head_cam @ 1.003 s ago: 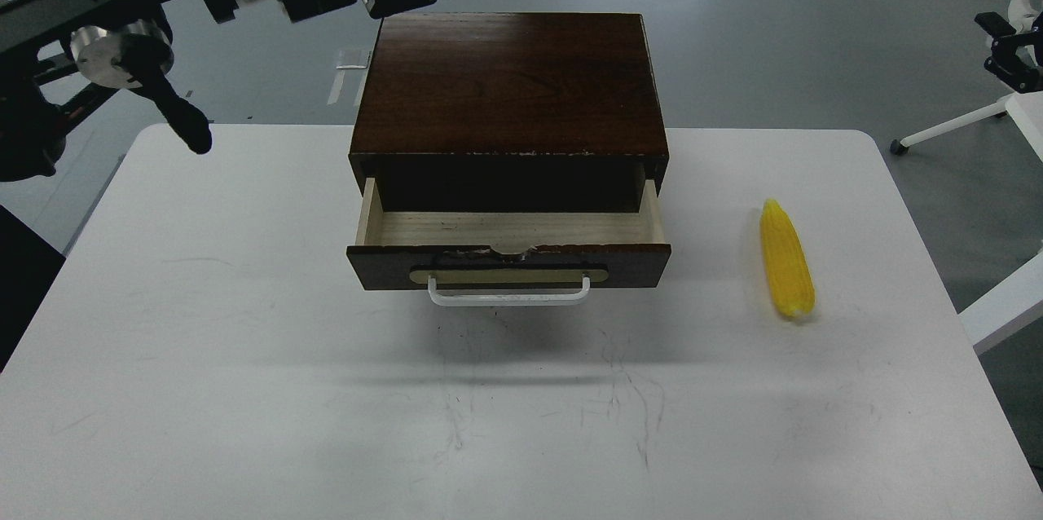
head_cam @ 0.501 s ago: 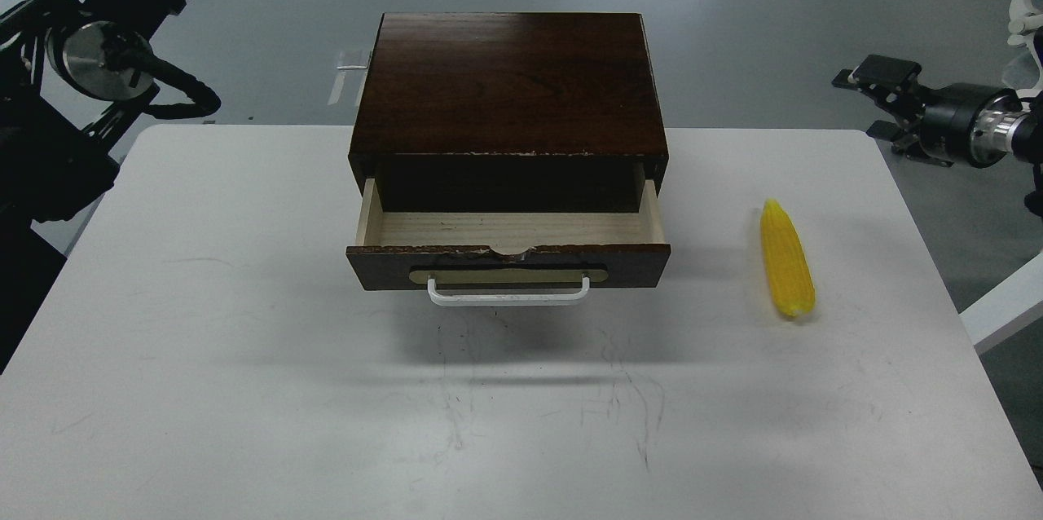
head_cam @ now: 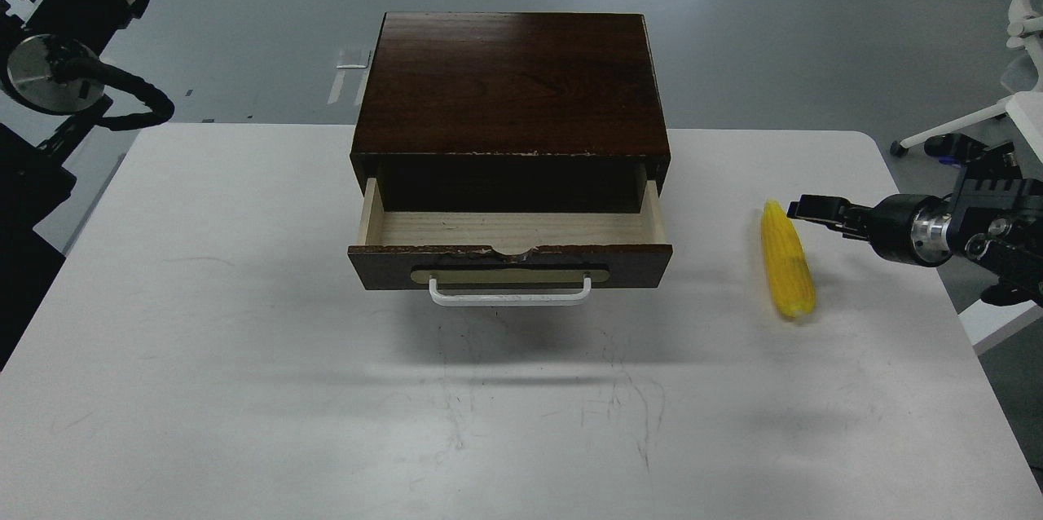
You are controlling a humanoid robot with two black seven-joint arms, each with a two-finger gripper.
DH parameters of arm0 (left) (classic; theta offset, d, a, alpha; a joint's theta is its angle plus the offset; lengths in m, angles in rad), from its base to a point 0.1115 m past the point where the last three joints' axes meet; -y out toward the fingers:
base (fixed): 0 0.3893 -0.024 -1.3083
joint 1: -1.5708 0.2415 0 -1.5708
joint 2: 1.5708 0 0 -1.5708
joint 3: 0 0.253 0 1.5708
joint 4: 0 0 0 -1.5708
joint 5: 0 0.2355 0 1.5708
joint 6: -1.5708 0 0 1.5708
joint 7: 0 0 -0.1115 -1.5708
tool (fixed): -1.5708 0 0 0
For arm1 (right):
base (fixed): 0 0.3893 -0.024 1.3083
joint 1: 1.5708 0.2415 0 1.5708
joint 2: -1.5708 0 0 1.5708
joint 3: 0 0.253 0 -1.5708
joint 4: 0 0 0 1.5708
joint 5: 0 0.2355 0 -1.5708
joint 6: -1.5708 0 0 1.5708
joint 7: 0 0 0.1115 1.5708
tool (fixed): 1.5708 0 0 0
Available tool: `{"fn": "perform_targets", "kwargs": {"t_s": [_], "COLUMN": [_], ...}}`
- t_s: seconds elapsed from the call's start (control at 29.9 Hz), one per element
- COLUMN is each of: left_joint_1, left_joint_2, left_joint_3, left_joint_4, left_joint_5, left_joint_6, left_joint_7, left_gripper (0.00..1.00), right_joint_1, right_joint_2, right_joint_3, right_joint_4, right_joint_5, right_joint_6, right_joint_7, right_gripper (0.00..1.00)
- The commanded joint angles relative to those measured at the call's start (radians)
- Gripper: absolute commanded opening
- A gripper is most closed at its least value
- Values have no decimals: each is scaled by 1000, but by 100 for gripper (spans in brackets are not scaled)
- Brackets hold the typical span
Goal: Put corn in drawer with both arms
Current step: 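Reach the right hand to the yellow corn cob and grasp it, then lift the corn and carry it over the open drawer with the right hand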
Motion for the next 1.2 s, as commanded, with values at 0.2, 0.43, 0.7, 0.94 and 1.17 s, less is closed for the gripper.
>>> {"fn": "perform_targets", "kwargs": {"t_s": [0.2, 0.43, 0.7, 0.94, 1.17], "left_joint_1": [3, 3, 0, 2, 2], "left_joint_2": [19, 19, 13, 11, 16], "left_joint_3": [-35, -35, -37, -35, -35], "left_joint_4": [2, 5, 5, 3, 3], "left_joint_5": [-8, -8, -7, -5, 0], "left_joint_6": [0, 0, 0, 0, 0], "left_joint_7": [-3, 0, -3, -6, -8], "left_gripper": [98, 98, 98, 98, 98], "right_joint_1": [6, -10, -3, 5, 5], "right_joint_2": [106, 153, 163, 167, 167], "right_joint_3": [-17, -59, -63, -65, -66], "right_joint_4": [-6, -87, -90, -73, -71], "right_joint_5": [-10, -8, -11, -5, -8], "right_joint_6": [-2, -11, -6, -3, -3], "right_joint_7": [-19, -26, -20, -11, -2], "right_gripper": [81, 63, 19, 2, 0]}}
